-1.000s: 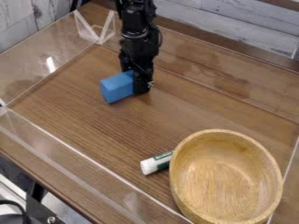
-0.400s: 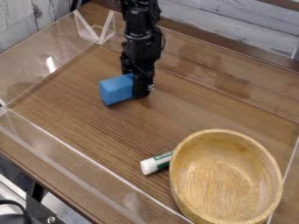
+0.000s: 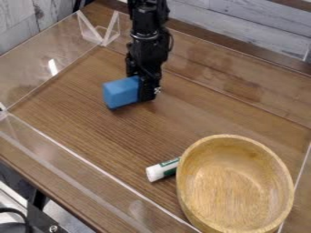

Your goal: Put the blue block in the brown bowl

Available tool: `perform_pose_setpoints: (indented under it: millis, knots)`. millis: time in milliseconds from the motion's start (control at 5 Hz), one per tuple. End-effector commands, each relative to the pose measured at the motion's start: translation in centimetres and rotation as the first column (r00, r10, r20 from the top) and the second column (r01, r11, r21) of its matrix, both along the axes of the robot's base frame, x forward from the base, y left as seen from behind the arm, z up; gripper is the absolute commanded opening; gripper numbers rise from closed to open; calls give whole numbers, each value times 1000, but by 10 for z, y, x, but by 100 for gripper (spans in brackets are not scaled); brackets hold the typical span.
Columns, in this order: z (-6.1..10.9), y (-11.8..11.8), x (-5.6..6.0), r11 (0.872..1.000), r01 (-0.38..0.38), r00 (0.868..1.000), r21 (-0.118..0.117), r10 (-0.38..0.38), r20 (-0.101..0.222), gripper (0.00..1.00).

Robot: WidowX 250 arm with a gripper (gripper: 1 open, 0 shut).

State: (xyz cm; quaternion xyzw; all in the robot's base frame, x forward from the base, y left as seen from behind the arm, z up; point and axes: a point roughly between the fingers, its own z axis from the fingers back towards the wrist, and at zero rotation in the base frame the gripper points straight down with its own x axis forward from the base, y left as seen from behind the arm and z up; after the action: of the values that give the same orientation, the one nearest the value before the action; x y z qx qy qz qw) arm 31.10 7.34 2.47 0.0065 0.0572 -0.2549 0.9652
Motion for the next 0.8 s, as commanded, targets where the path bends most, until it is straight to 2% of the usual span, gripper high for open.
perform_pose_setpoints:
  millis: [0,400,600]
  knots:
    - [40,0,17,999,9,994,37,-13,110,0]
    - [55,-7,16,998,-5,994,55,-1,105,0]
    - [63,-14,13,998,-15,993,68,7,116,0]
